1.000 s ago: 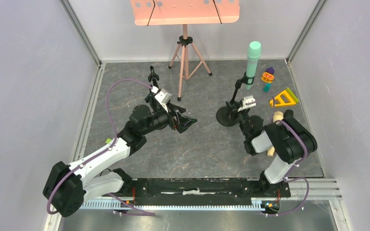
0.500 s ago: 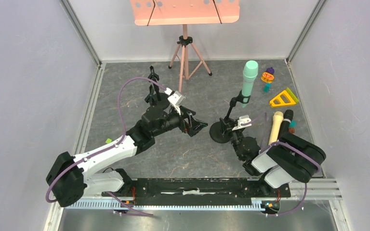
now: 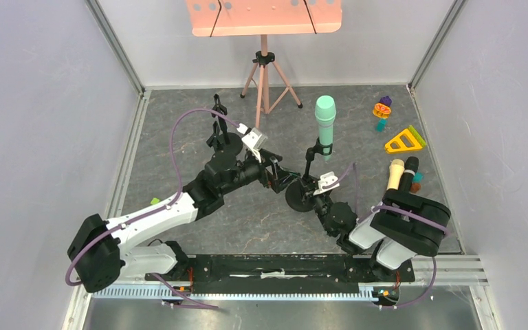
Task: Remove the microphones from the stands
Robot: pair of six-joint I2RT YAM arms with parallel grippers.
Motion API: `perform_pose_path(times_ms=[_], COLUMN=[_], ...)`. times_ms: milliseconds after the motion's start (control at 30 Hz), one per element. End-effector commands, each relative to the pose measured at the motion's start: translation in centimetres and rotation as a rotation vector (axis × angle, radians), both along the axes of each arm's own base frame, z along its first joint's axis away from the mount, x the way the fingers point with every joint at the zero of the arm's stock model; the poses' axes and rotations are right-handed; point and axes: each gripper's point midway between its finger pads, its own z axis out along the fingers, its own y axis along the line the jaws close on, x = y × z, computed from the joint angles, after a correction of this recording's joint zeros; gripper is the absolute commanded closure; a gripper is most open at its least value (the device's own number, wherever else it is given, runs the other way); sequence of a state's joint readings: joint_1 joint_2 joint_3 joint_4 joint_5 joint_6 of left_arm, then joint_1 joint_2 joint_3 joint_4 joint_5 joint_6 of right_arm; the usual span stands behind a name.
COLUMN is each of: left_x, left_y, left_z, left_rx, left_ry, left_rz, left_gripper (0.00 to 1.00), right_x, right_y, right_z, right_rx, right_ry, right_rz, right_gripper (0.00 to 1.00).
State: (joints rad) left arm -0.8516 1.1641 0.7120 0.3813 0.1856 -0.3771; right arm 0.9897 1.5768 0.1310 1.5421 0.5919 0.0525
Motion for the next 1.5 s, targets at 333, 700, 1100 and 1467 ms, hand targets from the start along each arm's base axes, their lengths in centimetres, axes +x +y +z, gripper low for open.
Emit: perform_pose_path(times_ms=[333, 700, 1100, 1467], left_x=[0.1, -0.2, 0.7, 1.8], left_y=[-2.5, -4.0, -5.0, -5.5], left_z=[3.9, 1.4, 0.6, -0.7], left_rx=[-0.056, -0.006, 0.02, 0.063], left_ry=[-0.109, -0.06, -0.058, -0.075], left_rz=[-0.078, -0.147, -0.15, -0.131], left_gripper=[0.0, 0.0, 0.0, 0.0], right_x=[-2.8, -2.8, -6.3, -5.6], right_y=[0.5, -1.2, 0.1, -2.8], right_z=[6.5, -0.5, -1.8, -3.2], right_rx=[0.171, -0.107, -0.179, 0.265], right_ry=[-0.18, 0.147, 0.288, 0.534], right_rz=[0.135, 0.064, 0.287, 0.204], right_gripper=[0.39, 0.3, 0.3, 0.34])
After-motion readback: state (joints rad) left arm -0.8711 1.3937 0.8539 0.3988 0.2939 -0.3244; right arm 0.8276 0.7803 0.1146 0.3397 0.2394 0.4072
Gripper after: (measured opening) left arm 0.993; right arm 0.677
